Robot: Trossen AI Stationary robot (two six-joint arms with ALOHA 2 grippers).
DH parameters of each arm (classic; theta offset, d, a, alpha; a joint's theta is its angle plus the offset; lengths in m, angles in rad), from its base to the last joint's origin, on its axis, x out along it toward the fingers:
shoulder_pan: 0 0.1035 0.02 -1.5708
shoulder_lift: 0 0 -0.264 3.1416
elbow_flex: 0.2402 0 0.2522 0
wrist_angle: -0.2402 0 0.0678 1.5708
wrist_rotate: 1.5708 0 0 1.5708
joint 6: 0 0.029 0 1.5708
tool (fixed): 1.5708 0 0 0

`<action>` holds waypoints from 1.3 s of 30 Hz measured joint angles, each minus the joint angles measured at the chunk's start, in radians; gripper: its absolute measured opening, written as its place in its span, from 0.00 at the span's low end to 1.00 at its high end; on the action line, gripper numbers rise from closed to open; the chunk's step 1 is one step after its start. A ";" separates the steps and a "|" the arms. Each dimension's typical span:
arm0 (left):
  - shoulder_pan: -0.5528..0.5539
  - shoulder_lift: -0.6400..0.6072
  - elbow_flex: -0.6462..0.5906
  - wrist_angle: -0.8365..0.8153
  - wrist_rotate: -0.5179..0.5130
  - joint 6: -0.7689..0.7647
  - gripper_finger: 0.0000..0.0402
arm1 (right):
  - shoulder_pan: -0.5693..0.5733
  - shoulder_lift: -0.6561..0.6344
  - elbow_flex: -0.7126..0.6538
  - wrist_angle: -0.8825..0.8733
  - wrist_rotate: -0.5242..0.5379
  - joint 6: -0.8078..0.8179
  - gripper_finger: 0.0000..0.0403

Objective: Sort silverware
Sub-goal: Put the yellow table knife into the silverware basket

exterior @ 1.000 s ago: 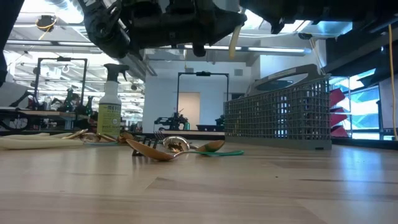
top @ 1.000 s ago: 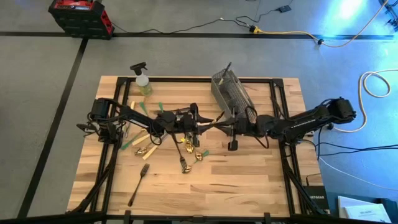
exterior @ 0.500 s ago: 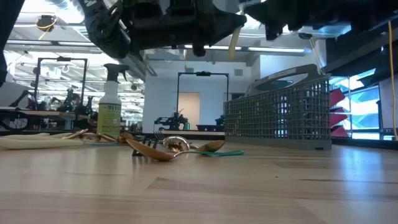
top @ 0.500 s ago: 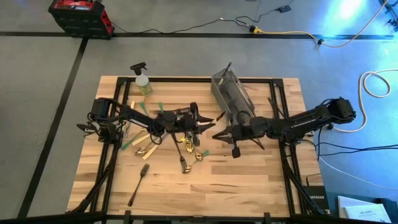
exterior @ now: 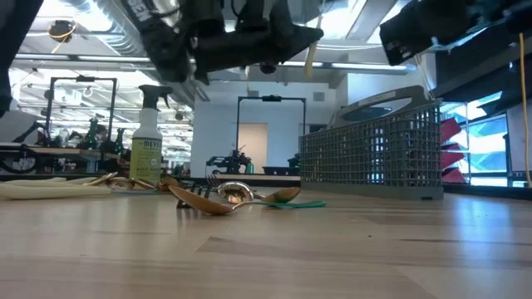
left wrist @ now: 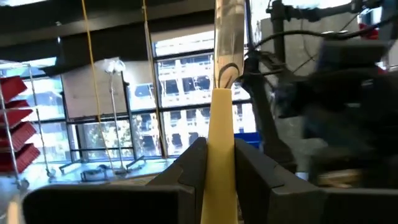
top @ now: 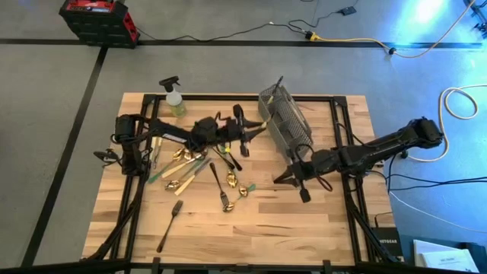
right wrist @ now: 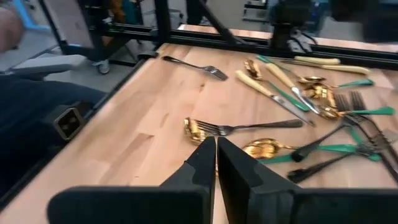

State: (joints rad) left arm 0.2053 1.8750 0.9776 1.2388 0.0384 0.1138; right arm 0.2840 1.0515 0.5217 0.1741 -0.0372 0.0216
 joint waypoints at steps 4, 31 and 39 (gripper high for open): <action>0.057 0.088 0.129 0.009 0.014 0.011 0.12 | 0.028 0.000 0.000 -0.029 0.001 0.005 0.00; 0.279 0.331 0.377 -0.064 0.011 -0.105 0.12 | 0.115 0.000 -0.002 -0.056 0.150 0.044 0.00; 0.265 0.330 0.420 -0.164 -0.050 -0.080 0.12 | 0.115 0.001 -0.002 -0.056 0.150 0.032 0.00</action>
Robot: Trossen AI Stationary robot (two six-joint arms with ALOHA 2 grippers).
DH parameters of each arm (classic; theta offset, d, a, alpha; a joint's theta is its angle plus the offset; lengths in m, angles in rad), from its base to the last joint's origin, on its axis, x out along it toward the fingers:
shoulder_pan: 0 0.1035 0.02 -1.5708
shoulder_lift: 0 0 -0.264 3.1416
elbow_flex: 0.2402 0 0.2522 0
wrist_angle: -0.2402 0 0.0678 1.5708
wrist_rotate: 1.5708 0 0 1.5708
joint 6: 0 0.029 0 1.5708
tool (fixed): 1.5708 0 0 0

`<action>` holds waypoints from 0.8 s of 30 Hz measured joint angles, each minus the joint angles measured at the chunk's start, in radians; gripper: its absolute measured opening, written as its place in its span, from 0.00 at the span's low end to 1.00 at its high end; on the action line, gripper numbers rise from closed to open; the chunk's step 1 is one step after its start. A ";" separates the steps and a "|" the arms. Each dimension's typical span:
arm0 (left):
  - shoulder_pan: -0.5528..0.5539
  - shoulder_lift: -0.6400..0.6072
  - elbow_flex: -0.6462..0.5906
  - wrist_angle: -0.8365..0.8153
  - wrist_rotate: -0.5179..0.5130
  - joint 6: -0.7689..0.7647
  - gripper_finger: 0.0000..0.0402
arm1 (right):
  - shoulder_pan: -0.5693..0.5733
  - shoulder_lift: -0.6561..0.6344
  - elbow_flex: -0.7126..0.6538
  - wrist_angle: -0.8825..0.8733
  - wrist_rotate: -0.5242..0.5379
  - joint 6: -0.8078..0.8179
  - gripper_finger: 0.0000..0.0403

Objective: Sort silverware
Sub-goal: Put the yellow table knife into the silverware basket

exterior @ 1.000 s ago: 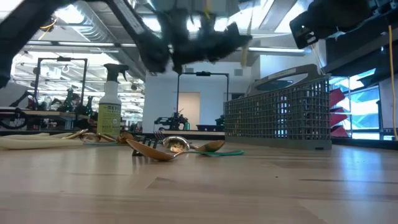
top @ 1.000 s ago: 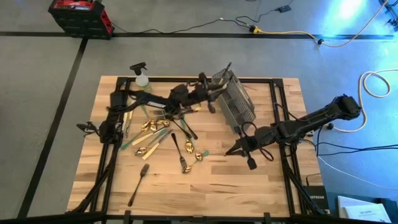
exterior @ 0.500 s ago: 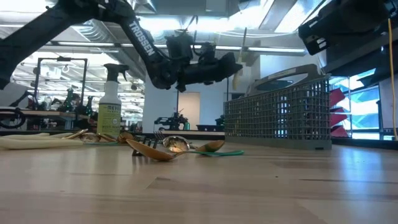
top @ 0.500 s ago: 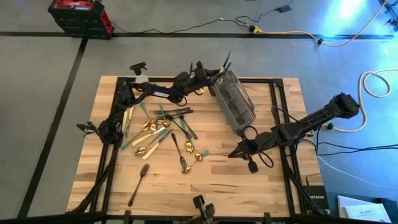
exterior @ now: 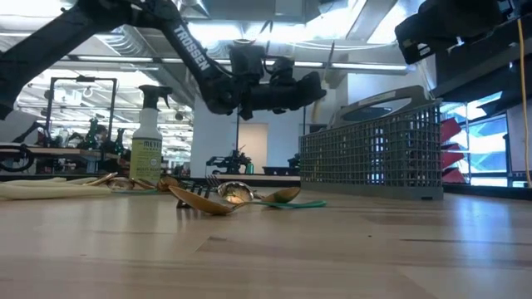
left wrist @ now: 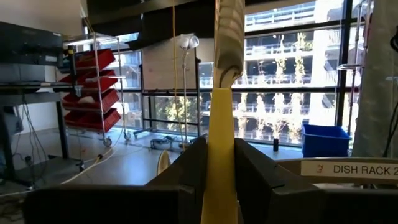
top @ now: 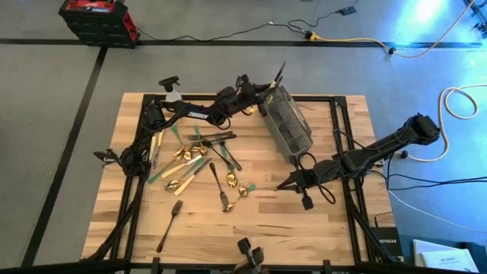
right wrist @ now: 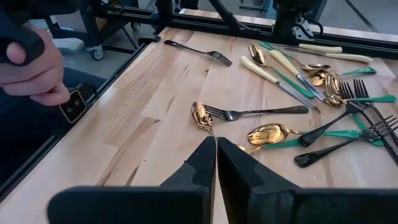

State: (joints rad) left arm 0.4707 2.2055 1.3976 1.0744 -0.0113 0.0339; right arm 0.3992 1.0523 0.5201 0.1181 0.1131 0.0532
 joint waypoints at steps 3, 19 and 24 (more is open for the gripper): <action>0.000 0.000 0.005 -0.014 -0.020 -0.001 0.12 | 0.000 0.000 0.000 0.000 0.000 0.000 0.00; 0.005 -0.001 0.008 -0.017 -0.055 -0.034 0.26 | 0.000 0.000 0.000 0.012 0.000 -0.005 0.00; 0.005 -0.001 0.008 -0.020 -0.054 -0.034 0.27 | 0.000 0.000 0.000 0.012 0.000 -0.006 0.00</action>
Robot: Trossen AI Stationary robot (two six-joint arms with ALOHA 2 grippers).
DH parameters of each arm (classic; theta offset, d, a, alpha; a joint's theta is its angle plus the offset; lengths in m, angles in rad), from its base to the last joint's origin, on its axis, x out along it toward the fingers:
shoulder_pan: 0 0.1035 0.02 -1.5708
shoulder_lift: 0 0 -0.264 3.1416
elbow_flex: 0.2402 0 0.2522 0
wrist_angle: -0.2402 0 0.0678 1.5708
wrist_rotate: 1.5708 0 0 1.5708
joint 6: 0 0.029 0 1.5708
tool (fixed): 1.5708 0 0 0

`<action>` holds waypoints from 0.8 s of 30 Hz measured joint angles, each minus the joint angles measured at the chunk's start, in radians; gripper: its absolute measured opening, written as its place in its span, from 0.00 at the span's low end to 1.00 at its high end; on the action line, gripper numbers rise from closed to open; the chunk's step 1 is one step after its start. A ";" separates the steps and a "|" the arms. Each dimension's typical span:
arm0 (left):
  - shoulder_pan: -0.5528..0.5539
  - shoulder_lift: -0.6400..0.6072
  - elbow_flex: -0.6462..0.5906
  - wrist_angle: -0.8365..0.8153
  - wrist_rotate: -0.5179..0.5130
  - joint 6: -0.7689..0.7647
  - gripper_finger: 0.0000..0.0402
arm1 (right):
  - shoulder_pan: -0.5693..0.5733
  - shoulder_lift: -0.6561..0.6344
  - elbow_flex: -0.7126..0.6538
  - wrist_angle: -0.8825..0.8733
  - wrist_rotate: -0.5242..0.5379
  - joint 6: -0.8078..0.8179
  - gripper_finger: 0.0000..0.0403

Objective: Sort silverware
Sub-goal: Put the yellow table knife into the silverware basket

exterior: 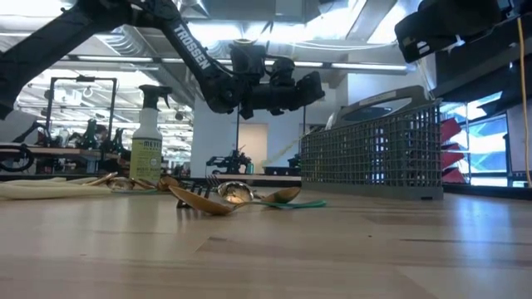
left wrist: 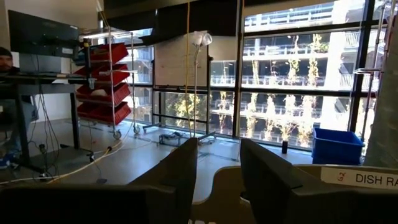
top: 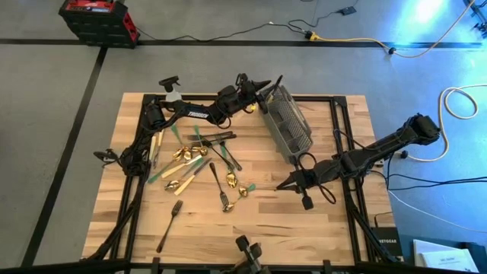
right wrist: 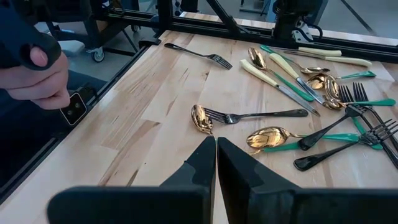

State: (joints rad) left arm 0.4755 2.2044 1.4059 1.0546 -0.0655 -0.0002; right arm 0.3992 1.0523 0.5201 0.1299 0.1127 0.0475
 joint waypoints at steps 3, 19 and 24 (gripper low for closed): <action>-0.003 -0.001 0.000 -0.030 0.017 -0.001 0.27 | 0.000 0.000 0.000 0.000 0.000 0.000 0.00; -0.190 -0.357 -0.566 -0.198 -0.016 0.268 0.09 | 0.000 0.071 0.000 0.005 -0.019 0.008 0.00; -0.165 -0.490 -0.719 -0.249 -0.120 0.337 0.07 | 0.000 0.117 0.001 0.076 -0.018 -0.001 0.00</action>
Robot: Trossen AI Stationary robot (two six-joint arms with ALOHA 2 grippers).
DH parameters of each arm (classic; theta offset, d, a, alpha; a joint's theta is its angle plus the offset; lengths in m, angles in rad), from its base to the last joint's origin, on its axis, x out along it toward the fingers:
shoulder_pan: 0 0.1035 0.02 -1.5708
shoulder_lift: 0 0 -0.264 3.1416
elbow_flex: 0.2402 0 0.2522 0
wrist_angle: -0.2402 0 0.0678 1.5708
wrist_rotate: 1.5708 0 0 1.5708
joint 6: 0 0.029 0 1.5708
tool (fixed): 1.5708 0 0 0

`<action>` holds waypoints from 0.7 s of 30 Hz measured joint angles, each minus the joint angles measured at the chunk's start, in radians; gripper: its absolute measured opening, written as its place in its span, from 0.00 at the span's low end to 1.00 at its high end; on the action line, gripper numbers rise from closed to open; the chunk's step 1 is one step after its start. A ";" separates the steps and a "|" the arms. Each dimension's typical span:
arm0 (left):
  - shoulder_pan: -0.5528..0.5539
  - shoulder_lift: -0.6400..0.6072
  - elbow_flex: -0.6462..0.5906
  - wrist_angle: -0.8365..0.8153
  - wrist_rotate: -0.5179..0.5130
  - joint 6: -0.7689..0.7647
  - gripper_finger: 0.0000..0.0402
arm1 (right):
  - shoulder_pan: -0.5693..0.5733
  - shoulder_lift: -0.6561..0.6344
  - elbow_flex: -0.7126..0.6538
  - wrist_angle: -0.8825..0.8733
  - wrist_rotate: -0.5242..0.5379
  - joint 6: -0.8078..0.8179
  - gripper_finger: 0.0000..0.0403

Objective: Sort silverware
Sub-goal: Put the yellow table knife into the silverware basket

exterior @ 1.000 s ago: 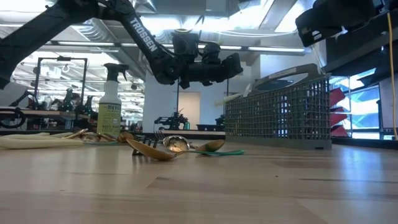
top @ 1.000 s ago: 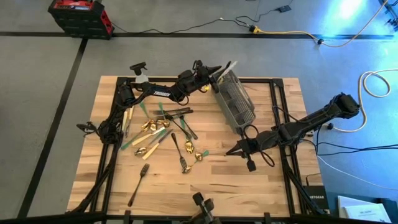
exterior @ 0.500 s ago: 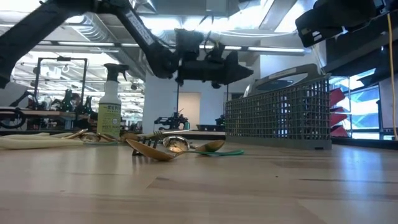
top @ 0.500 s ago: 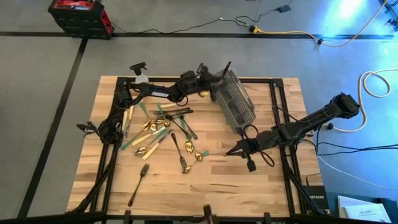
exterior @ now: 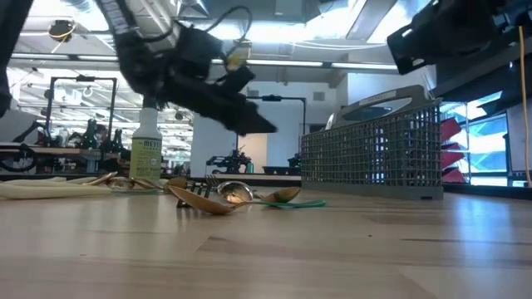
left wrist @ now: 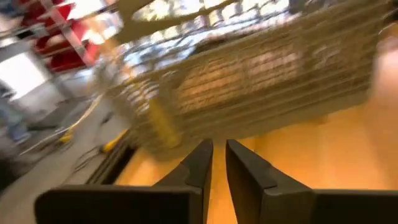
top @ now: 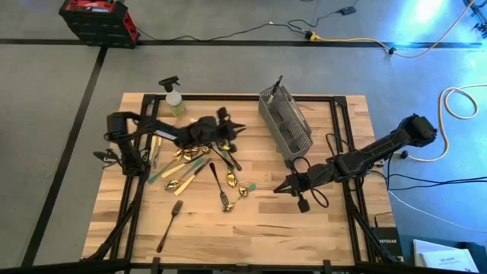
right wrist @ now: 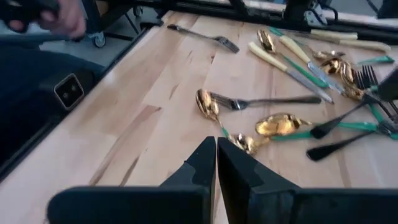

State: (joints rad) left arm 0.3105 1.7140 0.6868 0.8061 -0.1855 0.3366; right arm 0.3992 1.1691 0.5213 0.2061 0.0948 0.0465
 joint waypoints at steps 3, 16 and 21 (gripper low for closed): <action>0.042 -0.108 -0.003 -0.187 -0.027 0.033 0.08 | 0.000 0.016 0.000 0.028 -0.001 -0.001 0.00; 0.184 -0.175 0.180 -0.954 0.021 0.130 0.12 | 0.000 0.033 -0.001 0.031 0.000 -0.002 0.00; 0.218 -0.162 0.191 -1.079 0.075 0.145 0.29 | 0.000 0.033 -0.001 0.030 0.000 -0.030 0.00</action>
State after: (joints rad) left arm 0.5280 1.5518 0.8776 -0.2730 -0.1106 0.4813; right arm 0.3988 1.2026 0.5201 0.2359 0.0952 0.0168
